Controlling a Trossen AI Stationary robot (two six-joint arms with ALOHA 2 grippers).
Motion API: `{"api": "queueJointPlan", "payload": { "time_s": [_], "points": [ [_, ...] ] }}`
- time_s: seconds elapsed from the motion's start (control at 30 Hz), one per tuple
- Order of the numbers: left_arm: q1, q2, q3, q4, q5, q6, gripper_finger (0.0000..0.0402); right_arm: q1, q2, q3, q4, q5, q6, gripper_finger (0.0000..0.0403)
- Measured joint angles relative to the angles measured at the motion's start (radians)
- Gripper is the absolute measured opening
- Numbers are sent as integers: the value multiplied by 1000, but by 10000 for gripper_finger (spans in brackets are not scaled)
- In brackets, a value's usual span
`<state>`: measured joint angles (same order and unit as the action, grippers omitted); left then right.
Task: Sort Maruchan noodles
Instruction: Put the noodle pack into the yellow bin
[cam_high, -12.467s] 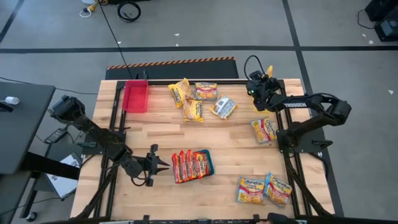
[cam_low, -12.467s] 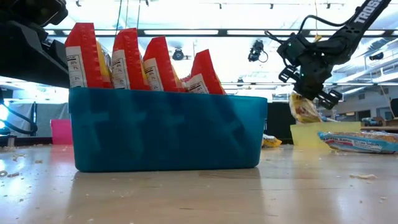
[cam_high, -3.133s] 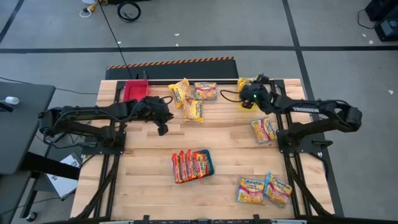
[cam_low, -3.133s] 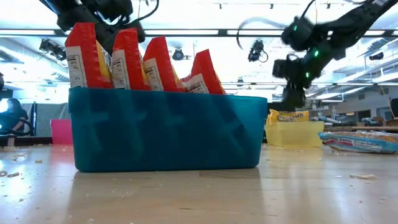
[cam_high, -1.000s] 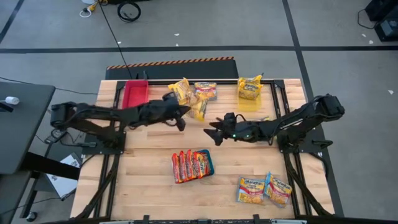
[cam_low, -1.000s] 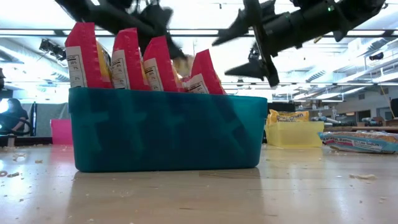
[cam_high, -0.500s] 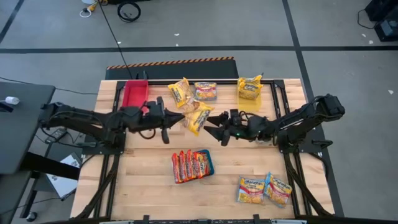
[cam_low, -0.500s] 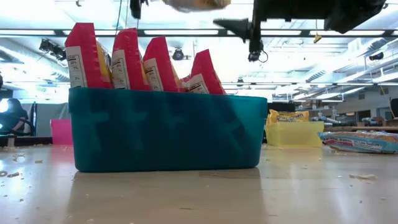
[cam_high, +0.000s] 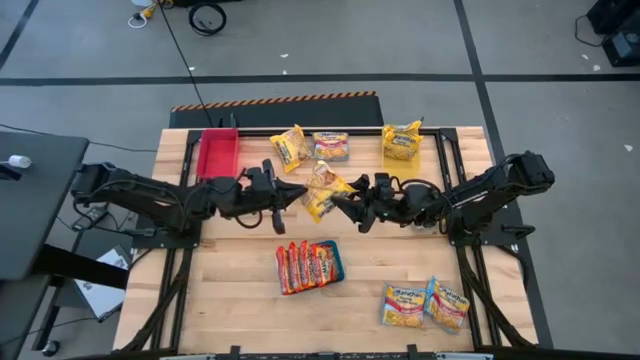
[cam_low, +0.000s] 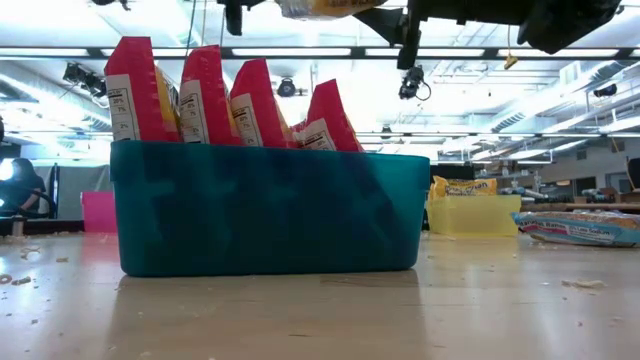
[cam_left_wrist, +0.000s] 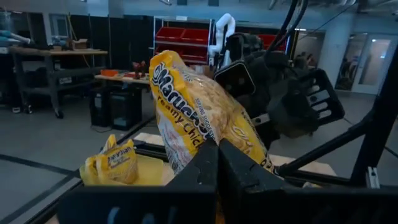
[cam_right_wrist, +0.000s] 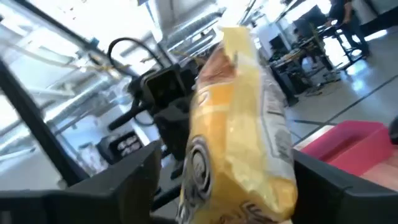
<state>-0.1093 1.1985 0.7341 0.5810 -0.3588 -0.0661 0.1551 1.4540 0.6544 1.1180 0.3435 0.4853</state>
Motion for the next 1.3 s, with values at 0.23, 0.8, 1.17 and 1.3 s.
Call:
{"api": "queueJointPlan", "payload": {
  "time_s": [0.23, 0.8, 1.17, 1.3],
  "points": [
    [1, 34, 0, 30, -4, 1, 5, -5, 0, 0, 11, 38, 15, 190],
    [-69, -193, 0, -494, -208, 137, 195, -45, -142, 222, -735, 148, -280, 142],
    [-164, -354, -1, -1140, -222, -199, 242, -228, -58, 694, -2027, 309, -500, 141],
    [-193, -346, -23, -1141, -222, -234, 242, -370, -6, 690, -2169, 258, -593, 141]
  ]
}}
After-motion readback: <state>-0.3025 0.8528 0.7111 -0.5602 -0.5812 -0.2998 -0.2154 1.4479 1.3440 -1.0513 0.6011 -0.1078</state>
